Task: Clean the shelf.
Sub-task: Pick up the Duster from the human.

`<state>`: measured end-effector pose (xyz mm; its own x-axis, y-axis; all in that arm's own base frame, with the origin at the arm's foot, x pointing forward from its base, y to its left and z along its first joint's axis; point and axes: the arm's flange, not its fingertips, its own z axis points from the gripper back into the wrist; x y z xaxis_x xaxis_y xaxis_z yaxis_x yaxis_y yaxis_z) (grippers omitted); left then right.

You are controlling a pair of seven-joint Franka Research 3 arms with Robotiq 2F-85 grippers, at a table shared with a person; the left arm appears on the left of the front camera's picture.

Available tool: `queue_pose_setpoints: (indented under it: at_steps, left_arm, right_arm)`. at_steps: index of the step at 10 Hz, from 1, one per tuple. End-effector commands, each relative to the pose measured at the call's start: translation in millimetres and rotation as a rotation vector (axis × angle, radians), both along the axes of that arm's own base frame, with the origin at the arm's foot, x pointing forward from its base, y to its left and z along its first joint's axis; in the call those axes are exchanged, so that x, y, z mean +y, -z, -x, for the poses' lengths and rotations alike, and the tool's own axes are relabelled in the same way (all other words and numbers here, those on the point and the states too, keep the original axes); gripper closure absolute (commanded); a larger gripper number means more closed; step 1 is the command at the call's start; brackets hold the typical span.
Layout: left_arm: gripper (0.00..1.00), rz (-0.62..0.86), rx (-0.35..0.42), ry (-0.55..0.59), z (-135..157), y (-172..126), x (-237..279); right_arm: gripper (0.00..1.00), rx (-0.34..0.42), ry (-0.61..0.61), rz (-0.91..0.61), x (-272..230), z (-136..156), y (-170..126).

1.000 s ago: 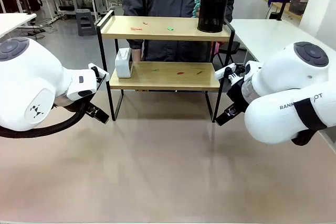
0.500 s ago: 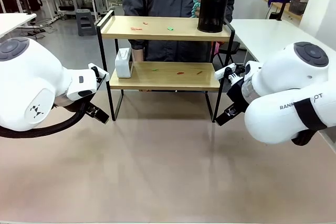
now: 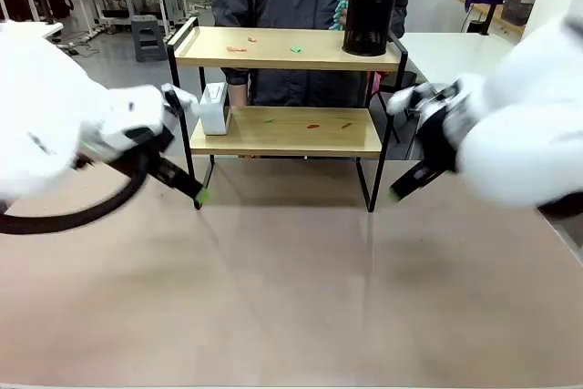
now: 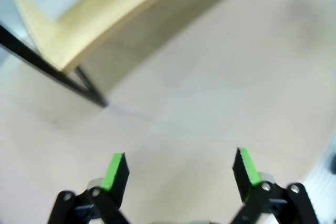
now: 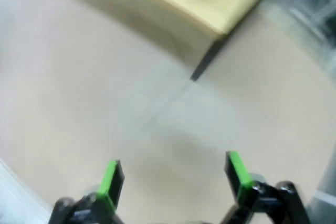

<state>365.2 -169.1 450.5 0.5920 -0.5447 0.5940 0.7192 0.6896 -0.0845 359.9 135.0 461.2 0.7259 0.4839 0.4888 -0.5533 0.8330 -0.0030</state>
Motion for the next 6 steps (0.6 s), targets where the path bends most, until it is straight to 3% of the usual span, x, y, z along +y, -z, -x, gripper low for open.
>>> queue_pose_setpoints:
  at_steps: [1,3,5,6]
  left_arm:
    - [0.00,0.138,0.012,-0.002,62,-47,118]
    - [0.00,0.405,-0.057,-0.157,82,-60,212]
    - [0.00,0.645,-0.041,-0.311,78,-40,283]
    - [0.00,0.753,0.006,-0.383,67,-16,308]
  right_arm:
    - [0.00,0.123,0.212,-0.360,-124,74,-91]
    - [0.00,0.166,0.362,-0.858,-250,97,-94]
    - [0.00,0.144,0.511,-1.192,-335,115,-54]
    - [0.00,0.129,0.588,-1.280,-361,119,-23]
